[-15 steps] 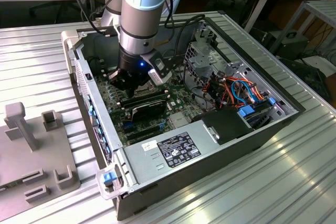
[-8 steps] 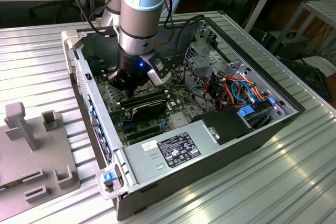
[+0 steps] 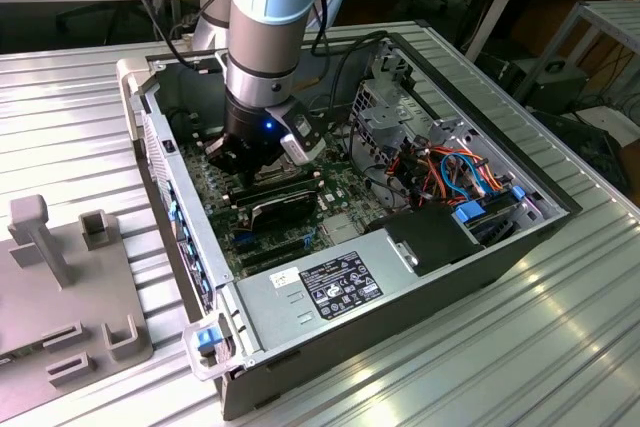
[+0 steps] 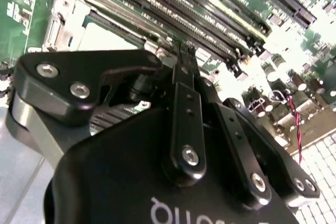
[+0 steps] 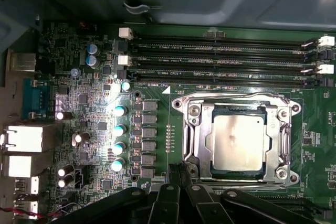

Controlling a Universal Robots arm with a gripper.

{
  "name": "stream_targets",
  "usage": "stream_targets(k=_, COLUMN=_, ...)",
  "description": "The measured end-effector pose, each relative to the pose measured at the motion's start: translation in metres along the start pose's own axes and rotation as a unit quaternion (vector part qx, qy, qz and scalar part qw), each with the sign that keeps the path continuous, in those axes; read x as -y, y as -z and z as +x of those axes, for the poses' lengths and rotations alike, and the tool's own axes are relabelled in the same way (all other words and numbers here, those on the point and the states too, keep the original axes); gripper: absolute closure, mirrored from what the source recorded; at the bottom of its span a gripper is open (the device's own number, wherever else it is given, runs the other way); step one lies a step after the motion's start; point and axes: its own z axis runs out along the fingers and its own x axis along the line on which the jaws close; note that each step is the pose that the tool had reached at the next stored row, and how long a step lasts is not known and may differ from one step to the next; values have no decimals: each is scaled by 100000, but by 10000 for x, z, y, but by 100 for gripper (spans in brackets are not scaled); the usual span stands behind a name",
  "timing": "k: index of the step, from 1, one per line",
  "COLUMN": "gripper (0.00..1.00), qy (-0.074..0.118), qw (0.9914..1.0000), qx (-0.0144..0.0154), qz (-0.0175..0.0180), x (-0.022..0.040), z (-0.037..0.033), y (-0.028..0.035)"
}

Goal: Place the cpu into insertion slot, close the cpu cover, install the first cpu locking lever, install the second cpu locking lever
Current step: 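Install the second cpu locking lever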

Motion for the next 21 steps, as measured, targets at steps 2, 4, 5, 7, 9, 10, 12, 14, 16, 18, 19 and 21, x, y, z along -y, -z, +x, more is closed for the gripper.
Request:
stream_targets(k=2, gripper=89, qy=24, qw=100000, qx=7, qz=-56, x=0, z=0, y=-2)
stream_targets(k=4, gripper=89, qy=25, qw=100000, qx=20, qz=-91, x=5, z=-1, y=-3)
stream_targets(k=5, gripper=89, qy=25, qw=100000, qx=33, qz=-104, x=13, z=-1, y=-4)
stream_targets(k=7, gripper=89, qy=26, qw=100000, qx=22, qz=-59, x=29, z=0, y=-1)
stream_targets(k=9, gripper=89, qy=20, qw=100000, qx=40, qz=-90, x=28, z=0, y=16)
stream_targets(k=10, gripper=89, qy=36, qw=100000, qx=57, qz=-101, x=22, z=-2, y=33)
stream_targets(k=12, gripper=89, qy=23, qw=100000, qx=19, qz=-69, x=14, z=0, y=66)
stream_targets(k=14, gripper=89, qy=28, qw=100000, qx=18, qz=-71, x=7, z=-1, y=93)
stream_targets(k=16, gripper=89, qy=23, qw=100000, qx=17, qz=-70, x=0, z=0, y=120)
stream_targets(k=18, gripper=89, qy=25, qw=100000, qx=18, qz=-70, x=-9, z=-1, y=156)
stream_targets(k=19, gripper=89, qy=26, qw=100000, qx=15, qz=-66, x=-12, z=-1, y=167)
stream_targets(k=21, gripper=89, qy=28, qw=100000, qx=11, qz=-64, x=-19, z=-2, y=196)
